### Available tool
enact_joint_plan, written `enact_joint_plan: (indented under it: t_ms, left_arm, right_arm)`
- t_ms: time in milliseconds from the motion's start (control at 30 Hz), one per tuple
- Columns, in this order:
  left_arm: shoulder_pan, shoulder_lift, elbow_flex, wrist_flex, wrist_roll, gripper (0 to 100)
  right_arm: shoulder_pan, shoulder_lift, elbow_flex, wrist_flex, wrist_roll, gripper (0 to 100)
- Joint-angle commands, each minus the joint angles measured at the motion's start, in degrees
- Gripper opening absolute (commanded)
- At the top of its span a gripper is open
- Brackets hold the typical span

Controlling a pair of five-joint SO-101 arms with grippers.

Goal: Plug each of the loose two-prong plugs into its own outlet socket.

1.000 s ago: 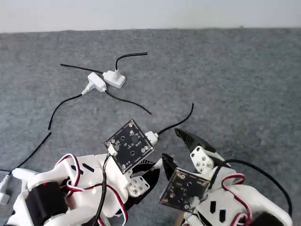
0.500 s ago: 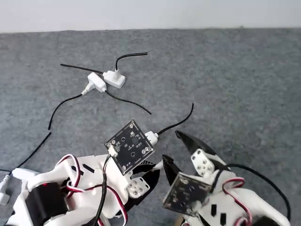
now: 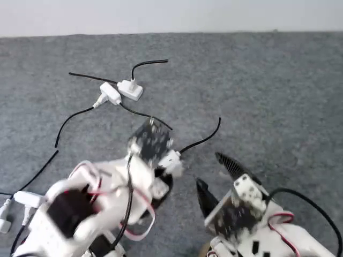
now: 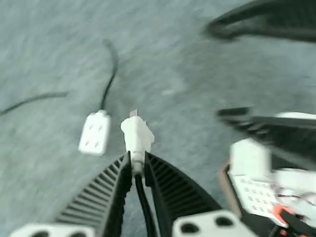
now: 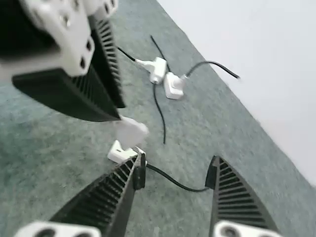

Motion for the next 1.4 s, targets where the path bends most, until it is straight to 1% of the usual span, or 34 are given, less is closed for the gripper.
enact_joint_plan:
  t_ms: [0,100,167,233,300,467,600,700,800,967,1233,1367]
  left_arm:
    - [-8.35,7.12,-1.71,-1.67,-1.23,1]
    - [-11.87,14.15,-6.64,-0.79,-1.23,1]
    - [-12.84,19.60,-11.30,1.85,-0.79,1]
    - [-13.10,25.41,-16.04,4.57,1.41,1]
    - [-13.10,29.89,-18.24,4.40,3.87,1]
    - [-12.92,36.57,-21.67,4.40,4.92,1]
    - [-13.10,40.88,-24.84,4.31,5.36,1]
    - [-13.27,45.71,-28.62,4.31,7.47,1]
    - [-15.74,51.52,-30.73,4.31,7.82,1]
    - [-19.16,61.01,-31.78,4.31,8.88,1]
    - [-16.88,62.86,-31.43,4.31,9.05,1]
    - [-15.47,63.21,-31.34,4.31,12.13,1]
  right_arm:
    - [6.64,3.56,-2.20,-2.51,-2.02,21.3]
    - [7.52,3.82,-2.20,-0.92,-3.96,21.3]
    - [7.43,3.82,-2.20,1.19,-5.10,21.3]
    - [7.52,3.82,-1.93,3.12,-5.19,21.3]
    - [8.48,3.82,-0.26,3.21,-4.57,21.3]
    - [15.69,3.82,7.12,2.33,-0.35,21.4]
    - [19.38,3.82,15.74,-1.10,0.44,21.4]
    - [19.21,3.82,19.16,-2.68,0.44,21.4]
    - [19.12,3.82,19.60,-2.51,1.49,21.3]
    - [19.12,3.82,24.44,-3.91,3.52,21.4]
    - [19.30,3.82,24.62,-4.35,3.16,21.5]
    - [19.47,3.82,24.62,-4.26,3.16,21.5]
